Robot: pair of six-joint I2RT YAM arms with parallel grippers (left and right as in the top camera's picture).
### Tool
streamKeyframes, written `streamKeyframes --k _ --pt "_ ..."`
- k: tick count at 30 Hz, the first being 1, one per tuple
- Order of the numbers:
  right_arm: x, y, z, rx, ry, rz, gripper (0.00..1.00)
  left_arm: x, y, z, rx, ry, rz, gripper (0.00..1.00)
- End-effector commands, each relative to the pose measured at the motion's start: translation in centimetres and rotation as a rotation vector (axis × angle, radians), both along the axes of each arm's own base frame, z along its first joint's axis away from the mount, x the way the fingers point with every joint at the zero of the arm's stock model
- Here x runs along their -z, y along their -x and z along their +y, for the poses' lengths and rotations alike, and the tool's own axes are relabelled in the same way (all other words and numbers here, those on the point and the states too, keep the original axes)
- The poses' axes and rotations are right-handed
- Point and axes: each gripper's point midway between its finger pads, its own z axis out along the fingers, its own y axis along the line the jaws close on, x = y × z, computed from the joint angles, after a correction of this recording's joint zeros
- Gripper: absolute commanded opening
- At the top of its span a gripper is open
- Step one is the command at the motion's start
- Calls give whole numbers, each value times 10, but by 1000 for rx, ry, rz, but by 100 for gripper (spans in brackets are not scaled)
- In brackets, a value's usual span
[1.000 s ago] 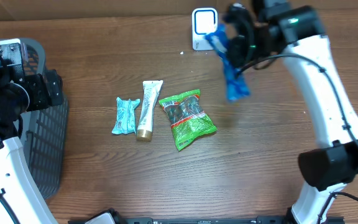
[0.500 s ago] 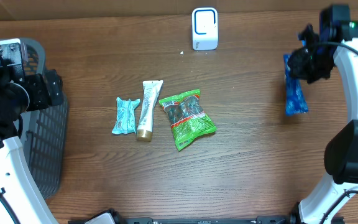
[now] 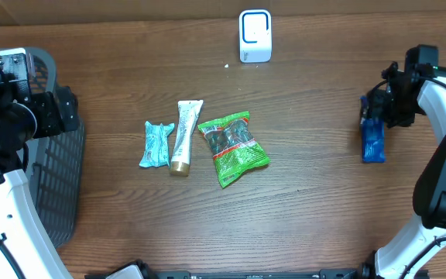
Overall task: Scan the item barcode
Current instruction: 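Move the blue bar right and set it down on the table, then move the right gripper over the green snack bag and grasp it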
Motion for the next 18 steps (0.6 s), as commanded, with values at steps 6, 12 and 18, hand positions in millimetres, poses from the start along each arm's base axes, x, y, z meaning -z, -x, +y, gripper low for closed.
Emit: streamKeyframes --k 6,12,18 --pt "-106 -36 46 -33 -350 -179 100 -4 -1 0 15 -12 -10 100" --pt "-150 -41 113 -182 -528 -239 100 -4 -1 0 15 -12 -10 100" --pt "-108 -23 181 -332 -433 -125 100 -4 -1 0 15 -12 -11 100"
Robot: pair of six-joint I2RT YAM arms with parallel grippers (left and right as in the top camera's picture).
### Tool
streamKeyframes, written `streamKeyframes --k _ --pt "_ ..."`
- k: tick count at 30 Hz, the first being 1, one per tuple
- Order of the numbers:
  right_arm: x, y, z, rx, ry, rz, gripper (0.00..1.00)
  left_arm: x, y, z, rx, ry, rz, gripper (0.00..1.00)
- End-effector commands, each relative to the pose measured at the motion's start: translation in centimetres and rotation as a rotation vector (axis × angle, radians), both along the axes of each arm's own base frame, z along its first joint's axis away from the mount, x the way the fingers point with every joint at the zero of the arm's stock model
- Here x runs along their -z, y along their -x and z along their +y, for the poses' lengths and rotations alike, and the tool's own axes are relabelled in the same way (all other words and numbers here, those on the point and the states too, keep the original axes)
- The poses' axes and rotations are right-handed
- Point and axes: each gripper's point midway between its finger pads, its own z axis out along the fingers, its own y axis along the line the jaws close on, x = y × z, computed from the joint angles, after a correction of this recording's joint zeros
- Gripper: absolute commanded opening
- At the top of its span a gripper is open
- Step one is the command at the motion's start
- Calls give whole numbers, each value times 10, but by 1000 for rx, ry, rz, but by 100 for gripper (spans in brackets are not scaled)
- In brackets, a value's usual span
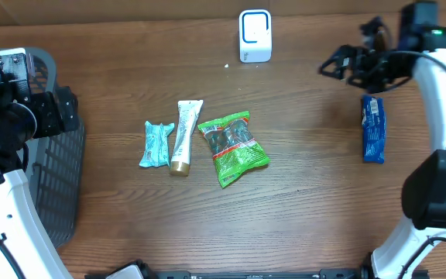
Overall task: Scan the item barcode
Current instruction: 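Move the right gripper over the green snack bag and grasp it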
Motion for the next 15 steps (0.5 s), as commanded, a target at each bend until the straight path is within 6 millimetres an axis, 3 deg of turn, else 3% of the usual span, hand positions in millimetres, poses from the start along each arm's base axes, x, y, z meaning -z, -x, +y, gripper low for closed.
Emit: streamKeyframes --k 1,11,15 --pt "24 18 52 -125 23 38 100 -4 -1 0 15 -12 -10 100" --pt "95 47 147 -368 81 77 95 -4 -1 0 15 -12 -10 100" --pt "119 48 160 -319 122 135 95 -4 -1 0 15 -12 -10 100"
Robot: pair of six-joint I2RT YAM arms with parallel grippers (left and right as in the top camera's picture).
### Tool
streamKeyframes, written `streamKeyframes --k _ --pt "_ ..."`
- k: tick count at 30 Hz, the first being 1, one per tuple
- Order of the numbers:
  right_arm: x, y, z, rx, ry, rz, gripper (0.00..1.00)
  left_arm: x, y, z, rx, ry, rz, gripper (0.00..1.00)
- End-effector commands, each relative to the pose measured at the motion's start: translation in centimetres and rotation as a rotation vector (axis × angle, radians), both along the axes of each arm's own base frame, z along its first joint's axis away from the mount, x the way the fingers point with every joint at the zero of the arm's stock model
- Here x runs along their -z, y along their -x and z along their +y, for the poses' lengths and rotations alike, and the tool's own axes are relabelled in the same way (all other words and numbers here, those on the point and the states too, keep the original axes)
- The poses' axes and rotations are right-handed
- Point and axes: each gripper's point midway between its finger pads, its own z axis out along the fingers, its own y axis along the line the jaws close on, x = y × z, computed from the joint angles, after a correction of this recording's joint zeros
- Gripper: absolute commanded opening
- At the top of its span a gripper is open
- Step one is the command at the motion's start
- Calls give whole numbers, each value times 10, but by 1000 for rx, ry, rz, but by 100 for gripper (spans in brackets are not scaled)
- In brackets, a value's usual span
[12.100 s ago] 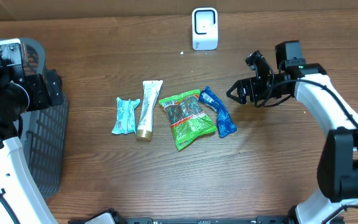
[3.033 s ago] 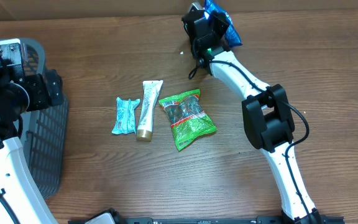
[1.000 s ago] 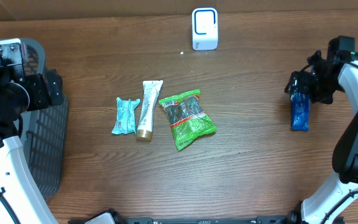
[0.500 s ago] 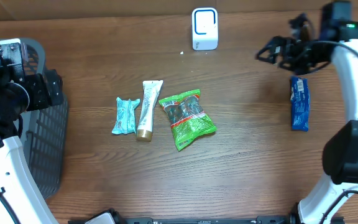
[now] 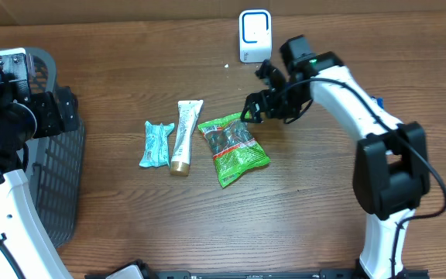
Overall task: Scan the item barcode
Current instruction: 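Move the right gripper over the green snack bag and grasp it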
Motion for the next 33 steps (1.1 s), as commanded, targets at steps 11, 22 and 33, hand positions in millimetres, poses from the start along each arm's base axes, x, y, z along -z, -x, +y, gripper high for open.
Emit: streamKeyframes --k 11,22,33 --pt "75 11 39 207 78 223 85 -4 -1 0 15 -12 -10 100" --pt "83 20 46 214 97 254 25 -4 -1 0 15 -12 -10 100" --pt "50 11 15 94 50 161 4 -4 -1 0 15 -12 -10 100"
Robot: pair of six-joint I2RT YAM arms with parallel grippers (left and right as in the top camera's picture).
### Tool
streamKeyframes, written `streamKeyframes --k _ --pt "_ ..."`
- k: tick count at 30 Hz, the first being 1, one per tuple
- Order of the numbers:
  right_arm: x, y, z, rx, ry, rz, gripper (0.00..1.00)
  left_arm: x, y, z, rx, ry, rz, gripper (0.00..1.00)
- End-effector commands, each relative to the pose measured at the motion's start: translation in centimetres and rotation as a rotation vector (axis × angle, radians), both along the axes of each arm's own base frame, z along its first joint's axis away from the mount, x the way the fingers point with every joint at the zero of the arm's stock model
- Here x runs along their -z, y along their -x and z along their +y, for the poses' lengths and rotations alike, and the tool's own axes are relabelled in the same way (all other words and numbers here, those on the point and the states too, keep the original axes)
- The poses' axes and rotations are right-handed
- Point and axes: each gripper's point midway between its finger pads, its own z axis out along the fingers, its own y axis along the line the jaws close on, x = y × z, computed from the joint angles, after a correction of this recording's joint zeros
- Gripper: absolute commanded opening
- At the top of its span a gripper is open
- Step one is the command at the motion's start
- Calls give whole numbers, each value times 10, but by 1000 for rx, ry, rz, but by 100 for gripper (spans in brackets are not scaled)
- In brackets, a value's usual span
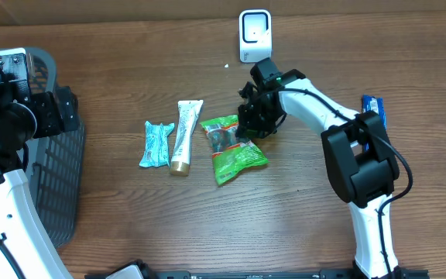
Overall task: Scan the item barcode
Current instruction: 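Move the right gripper over the green snack bag and grasp it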
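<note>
A green snack bag (237, 155) lies mid-table. My right gripper (248, 128) is down on its upper right corner, seen from above; the wrist hides the fingertips, so I cannot tell whether they are closed on the bag. The white barcode scanner (255, 35) stands at the back edge, just behind the right arm. A cream tube (183, 136) and a teal packet (156, 144) lie left of the bag. A blue bar (374, 108) lies at the right, partly behind the right arm. My left gripper (62, 108) hangs by the basket at the far left, away from the items.
A dark mesh basket (53, 186) stands at the left table edge under the left arm. The right arm's base and links stretch from the front right toward the middle.
My right gripper has gone from just above and right of the green bag down onto its upper right corner. The bag looks slightly nudged. The left arm is unmoved.
My right gripper was first at the far right over the blue bar. Then it was lifted away behind the bar, which stayed on the table. Then it hovered at the green bag's top right, and now it sits on that bag.
</note>
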Motion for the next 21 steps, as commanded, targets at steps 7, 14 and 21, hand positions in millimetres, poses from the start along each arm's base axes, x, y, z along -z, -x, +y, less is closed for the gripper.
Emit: streamKeyframes --k 7,14,21 --pt "-19 -17 -71 -74 62 -108 4 -4 -1 0 15 -12 -11 100" --pt "-18 -22 -84 -145 68 -161 63 -4 -1 0 15 -12 -11 100" --pt "-4 -29 -72 -186 71 -210 66 -4 -1 0 15 -12 -11 100"
